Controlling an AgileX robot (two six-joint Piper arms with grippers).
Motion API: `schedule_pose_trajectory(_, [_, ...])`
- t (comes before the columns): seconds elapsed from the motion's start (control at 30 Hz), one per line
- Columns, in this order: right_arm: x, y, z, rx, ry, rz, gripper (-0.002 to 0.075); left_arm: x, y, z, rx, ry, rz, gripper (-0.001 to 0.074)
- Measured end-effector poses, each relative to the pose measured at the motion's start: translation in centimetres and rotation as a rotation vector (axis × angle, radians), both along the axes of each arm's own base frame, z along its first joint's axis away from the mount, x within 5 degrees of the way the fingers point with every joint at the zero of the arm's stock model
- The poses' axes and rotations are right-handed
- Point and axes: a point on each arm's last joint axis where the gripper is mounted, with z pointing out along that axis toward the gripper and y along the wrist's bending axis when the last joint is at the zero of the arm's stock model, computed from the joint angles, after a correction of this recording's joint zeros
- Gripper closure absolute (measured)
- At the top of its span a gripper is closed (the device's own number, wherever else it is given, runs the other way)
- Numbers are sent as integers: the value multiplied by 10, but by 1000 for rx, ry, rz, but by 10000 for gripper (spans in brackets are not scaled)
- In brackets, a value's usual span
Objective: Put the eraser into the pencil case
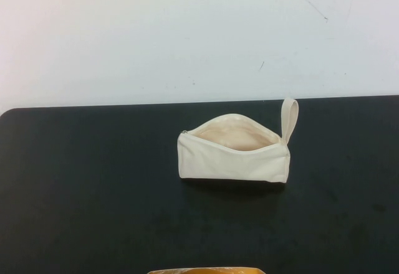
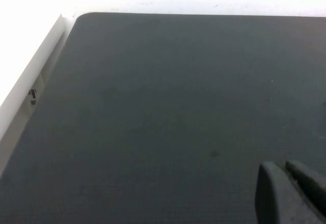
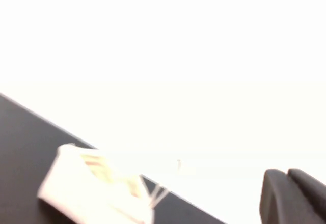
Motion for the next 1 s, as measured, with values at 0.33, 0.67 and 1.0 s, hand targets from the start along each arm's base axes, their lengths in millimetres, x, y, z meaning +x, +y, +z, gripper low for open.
schedule_pose_trajectory(0.33, [-4,-14,-54,162,145,-128,727,0,0,0,0,0,0,736])
schedule_pose_trajectory(0.67, [-21,-34,-77,146,297,-394,727,0,0,0,0,0,0,736])
schedule_pose_trajectory(1.0, [-27,-44,-110,142,404,-544,727,0,0,0,0,0,0,736])
